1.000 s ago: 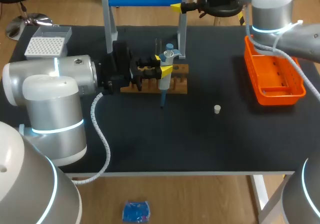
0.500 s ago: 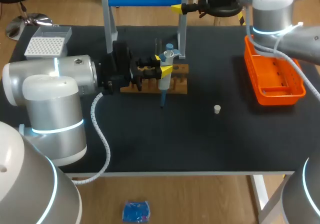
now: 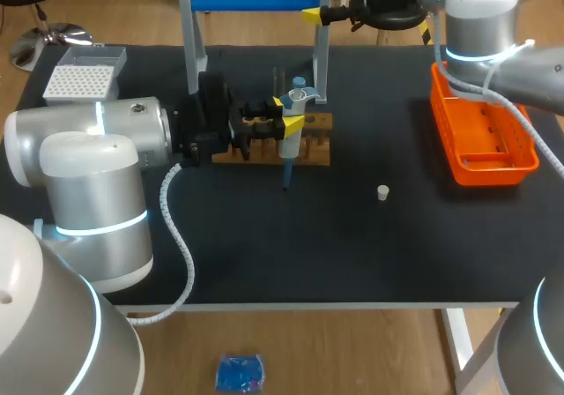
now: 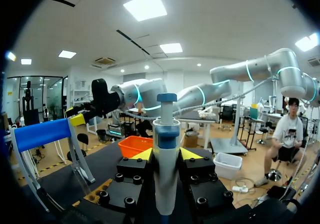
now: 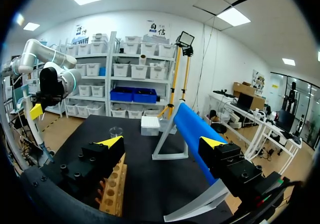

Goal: Invert the test tube, pick up the pipette, mount the tip to pipette, aspirate from beaker and dispense into the tube, eject the tip, return the pipette, and cap with the stopper.

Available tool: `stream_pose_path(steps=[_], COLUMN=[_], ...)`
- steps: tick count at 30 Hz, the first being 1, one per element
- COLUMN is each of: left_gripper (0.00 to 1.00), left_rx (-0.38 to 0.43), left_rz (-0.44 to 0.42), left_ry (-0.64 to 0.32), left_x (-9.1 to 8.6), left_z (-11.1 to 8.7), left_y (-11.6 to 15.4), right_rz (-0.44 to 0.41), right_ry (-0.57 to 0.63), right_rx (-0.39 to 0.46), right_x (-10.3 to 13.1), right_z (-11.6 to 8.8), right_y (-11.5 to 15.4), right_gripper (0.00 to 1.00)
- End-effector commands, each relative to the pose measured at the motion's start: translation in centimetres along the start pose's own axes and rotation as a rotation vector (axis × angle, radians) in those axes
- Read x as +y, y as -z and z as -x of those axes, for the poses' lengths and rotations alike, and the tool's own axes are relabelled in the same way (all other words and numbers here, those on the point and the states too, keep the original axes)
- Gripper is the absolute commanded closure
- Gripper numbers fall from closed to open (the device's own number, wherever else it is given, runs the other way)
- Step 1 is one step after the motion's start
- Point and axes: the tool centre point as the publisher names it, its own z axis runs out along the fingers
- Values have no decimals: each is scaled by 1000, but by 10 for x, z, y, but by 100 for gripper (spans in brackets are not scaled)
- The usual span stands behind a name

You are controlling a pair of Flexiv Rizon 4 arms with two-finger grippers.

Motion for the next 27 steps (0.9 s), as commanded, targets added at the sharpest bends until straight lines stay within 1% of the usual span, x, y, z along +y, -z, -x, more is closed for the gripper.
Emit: stream_pose_path(steps=[1, 9, 13, 18, 23, 27], left_gripper=[100, 100, 100, 100, 100, 100], left_rx=[-1, -1, -34, -59, -95, -135], left_rz=[-1, -1, 35, 75, 128, 165], left_ry=[-1, -1, 1, -9, 23, 49], left_x=[0, 0, 0, -10, -14, -17], left_z=[-1, -1, 35, 82, 128, 158], left_y=[0, 0, 27, 71, 116, 149], right_rz=[-2, -2, -2, -2, -2, -2], right_ry=[0, 0, 0, 0, 0, 0], right_rx=[1, 1, 1, 1, 1, 1], right_x=[0, 0, 0, 0, 0, 0], right_z=[0, 0, 0, 0, 0, 0], right_y=[1, 1, 1, 1, 1, 1], right_gripper=[0, 0, 0, 0, 0, 0])
